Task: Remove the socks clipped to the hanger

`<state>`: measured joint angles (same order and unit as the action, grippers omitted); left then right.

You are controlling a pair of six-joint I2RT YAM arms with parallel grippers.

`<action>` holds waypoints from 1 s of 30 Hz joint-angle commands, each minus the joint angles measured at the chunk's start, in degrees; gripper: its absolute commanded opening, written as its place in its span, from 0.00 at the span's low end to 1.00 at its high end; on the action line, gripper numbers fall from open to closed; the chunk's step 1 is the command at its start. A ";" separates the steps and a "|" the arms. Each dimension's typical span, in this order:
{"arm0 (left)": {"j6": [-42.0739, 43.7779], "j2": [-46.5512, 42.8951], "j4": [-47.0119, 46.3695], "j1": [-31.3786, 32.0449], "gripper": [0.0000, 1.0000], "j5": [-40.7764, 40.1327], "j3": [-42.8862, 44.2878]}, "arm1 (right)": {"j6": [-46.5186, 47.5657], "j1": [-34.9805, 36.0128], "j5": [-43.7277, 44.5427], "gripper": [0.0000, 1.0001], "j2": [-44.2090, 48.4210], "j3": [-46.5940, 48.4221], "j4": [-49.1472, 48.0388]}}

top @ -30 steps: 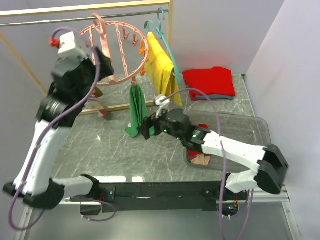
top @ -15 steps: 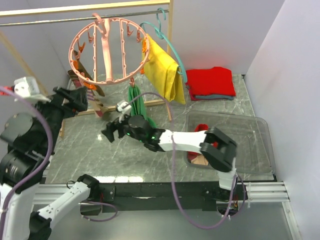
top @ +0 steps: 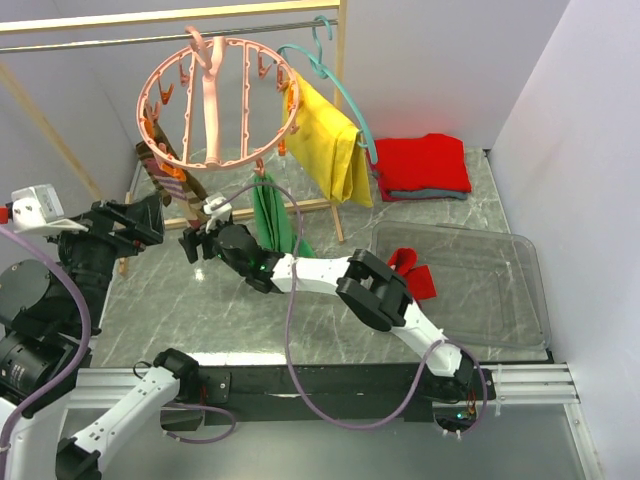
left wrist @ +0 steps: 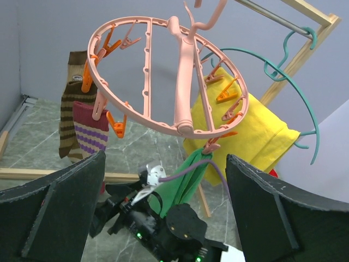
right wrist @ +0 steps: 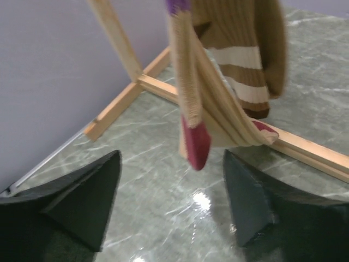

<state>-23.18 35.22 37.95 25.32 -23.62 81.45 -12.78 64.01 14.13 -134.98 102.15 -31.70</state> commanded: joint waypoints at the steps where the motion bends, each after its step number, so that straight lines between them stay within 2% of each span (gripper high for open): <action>1: 0.94 -2.08 -1.66 0.08 0.96 1.55 -1.29 | 0.82 -1.34 2.22 0.75 -3.00 6.56 -0.29; 2: 0.94 -2.35 -1.74 0.08 0.96 1.64 -1.64 | 0.91 -1.52 1.87 0.71 -3.45 7.01 -0.29; 3: 0.77 -2.70 -1.83 0.08 0.96 1.64 -1.73 | 0.91 -1.69 1.69 0.61 -3.80 7.45 -0.38; 5: 0.77 -3.14 -2.09 0.08 0.96 1.64 -2.08 | 1.17 -1.69 0.82 0.51 -4.85 9.11 -0.20; 10: 0.51 -3.06 -2.53 0.08 0.96 1.38 -2.52 | 1.96 -1.69 0.02 0.36 -6.52 13.42 1.99; 13: 0.15 -2.79 -2.71 0.08 0.96 2.17 -3.05 | 3.10 -1.69 -0.86 0.22 -6.44 15.35 4.09; 14: 0.06 -2.79 -2.80 0.08 0.96 2.35 -3.49 | 3.37 -1.69 -1.21 0.12 -6.26 15.97 5.06; 16: -0.46 -2.62 -2.80 -0.01 0.96 2.61 -3.67 | 3.37 -1.52 -2.53 0.02 -5.13 16.77 8.04; 18: -0.99 -2.35 -2.45 0.08 0.96 2.96 -4.10 | 2.94 -1.08 -3.40 0.00 -3.11 14.76 8.33; 24: -2.48 -1.91 -2.62 0.08 0.96 4.19 -5.33 | 3.20 2.43 -6.65 0.00 8.40 -0.35 4.72; 30: -3.80 -1.30 -3.06 -0.01 0.97 5.16 -6.92 | -2.59 4.54 -12.81 0.00 16.84 -8.89 9.28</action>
<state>-25.45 32.82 37.08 25.32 -20.18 75.57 -11.75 66.98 6.13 -125.93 95.77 -23.31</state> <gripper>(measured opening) 0.966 0.024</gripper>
